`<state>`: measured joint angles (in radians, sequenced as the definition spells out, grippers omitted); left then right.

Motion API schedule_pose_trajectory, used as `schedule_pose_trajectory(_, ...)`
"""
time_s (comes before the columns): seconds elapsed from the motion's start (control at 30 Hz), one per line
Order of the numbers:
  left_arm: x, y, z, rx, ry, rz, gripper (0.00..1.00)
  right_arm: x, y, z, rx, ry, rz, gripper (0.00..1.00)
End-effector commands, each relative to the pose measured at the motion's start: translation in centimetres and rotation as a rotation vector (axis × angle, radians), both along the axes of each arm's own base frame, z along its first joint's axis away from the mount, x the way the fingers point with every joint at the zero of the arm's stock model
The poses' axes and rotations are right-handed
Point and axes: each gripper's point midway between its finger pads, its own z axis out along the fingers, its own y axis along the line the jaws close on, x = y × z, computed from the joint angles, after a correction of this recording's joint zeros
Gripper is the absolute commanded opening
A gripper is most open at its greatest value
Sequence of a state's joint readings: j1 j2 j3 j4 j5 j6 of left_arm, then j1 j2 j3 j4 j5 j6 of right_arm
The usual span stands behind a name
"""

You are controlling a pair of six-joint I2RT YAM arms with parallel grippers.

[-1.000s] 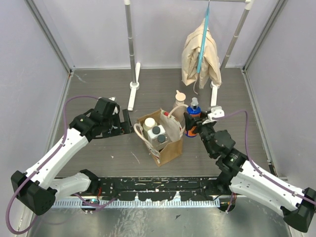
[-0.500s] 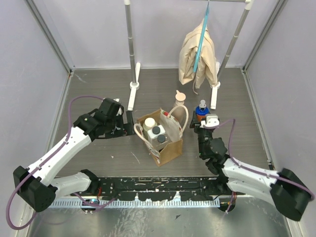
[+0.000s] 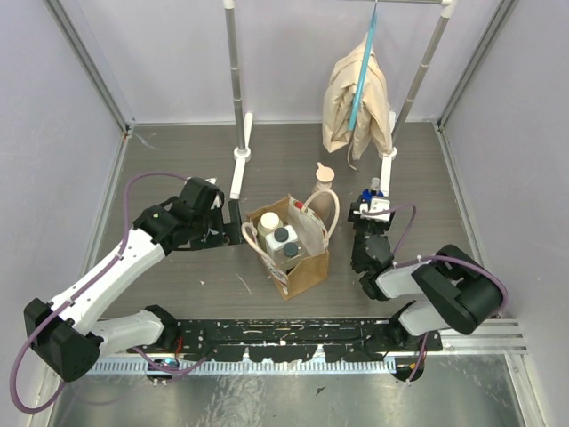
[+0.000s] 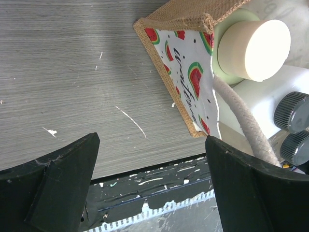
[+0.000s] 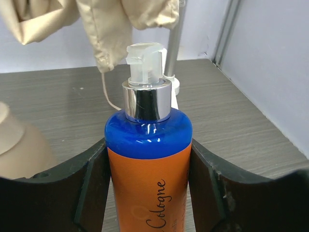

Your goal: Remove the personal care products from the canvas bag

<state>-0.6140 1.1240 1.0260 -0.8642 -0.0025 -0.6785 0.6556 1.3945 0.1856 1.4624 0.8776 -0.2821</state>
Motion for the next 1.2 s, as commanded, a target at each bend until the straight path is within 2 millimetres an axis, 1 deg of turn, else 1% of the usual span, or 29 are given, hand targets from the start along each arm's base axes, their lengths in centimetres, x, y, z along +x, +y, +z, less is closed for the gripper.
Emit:
schedule_pose_trajectory(0.0, 0.2, 0.0, -0.1, -0.001, -0.020, 0.008, 0.99, 1.4, -0.6, 4.8, 0.258, -0.234, -0.002, 0.01)
schedule_pose_trajectory(0.1, 0.1, 0.1, -0.2, 0.002, -0.016, 0.007, 0.99, 2.4, -0.4, 3.3, 0.260, -0.205, -0.001, 0.01)
schedule_pose_trajectory(0.27, 0.2, 0.0, -0.1, 0.003, -0.015, 0.003, 0.99, 3.5, -0.2, 1.4, 0.273, -0.169, -0.012, 0.01)
schedule_pose_trajectory(0.43, 0.3, 0.1, -0.1, 0.014, -0.020, 0.009, 0.99, 4.2, -0.1, 0.0, 0.270, -0.140, -0.022, 0.02)
schedule_pose_trajectory(0.47, 0.3, 0.1, -0.2, 0.014, -0.017, 0.007, 0.99, 4.3, 0.0, -0.2, 0.269, -0.134, -0.022, 0.07)
schedule_pose_trajectory(0.53, 0.3, 0.0, -0.3, 0.015, -0.014, 0.004, 0.99, 4.4, 0.1, -0.8, 0.267, -0.120, -0.019, 0.12)
schedule_pose_trajectory(0.57, 0.3, 0.0, -0.3, 0.018, -0.012, 0.002, 0.99, 4.5, 0.2, -1.0, 0.265, -0.116, -0.018, 0.16)
schedule_pose_trajectory(0.63, 0.3, 0.1, -0.3, 0.022, -0.011, 0.001, 0.99, 4.5, 0.4, -1.4, 0.259, -0.107, -0.010, 0.29)
schedule_pose_trajectory(0.67, 0.3, 0.1, -0.3, 0.023, -0.013, 0.000, 0.99, 4.5, 0.4, -1.5, 0.258, -0.104, -0.007, 0.42)
schedule_pose_trajectory(0.7, 0.3, 0.1, -0.3, 0.025, -0.014, 0.001, 0.99, 4.5, 0.5, -1.5, 0.255, -0.102, -0.004, 0.59)
schedule_pose_trajectory(0.73, 0.3, 0.2, -0.2, 0.026, -0.015, 0.000, 0.99, 4.5, 0.5, -1.4, 0.255, -0.106, 0.003, 0.72)
schedule_pose_trajectory(0.77, 0.3, 0.2, -0.2, 0.028, -0.015, 0.000, 0.99, 4.4, 0.6, -1.2, 0.255, -0.109, 0.010, 0.87)
schedule_pose_trajectory(0.8, 0.4, 0.2, -0.2, 0.028, -0.018, -0.001, 0.99, 4.2, 0.6, -0.8, 0.254, -0.117, 0.019, 0.98)
schedule_pose_trajectory(0.83, 0.4, 0.2, -0.2, 0.029, -0.019, -0.001, 0.99, 4.1, 0.7, -0.3, 0.250, -0.126, 0.032, 1.00)
schedule_pose_trajectory(1.03, 0.4, 0.0, -0.4, 0.030, -0.007, -0.006, 0.99, 2.6, 1.0, 3.0, 0.170, -0.180, 0.069, 1.00)
schedule_pose_trajectory(1.1, 0.5, -0.2, -0.5, 0.027, -0.007, -0.007, 0.99, 2.2, 1.0, 3.5, 0.155, -0.190, 0.081, 1.00)
schedule_pose_trajectory(1.17, 0.6, -0.4, -0.6, 0.020, -0.003, -0.010, 0.99, 2.0, 0.9, 3.3, 0.140, -0.181, 0.079, 1.00)
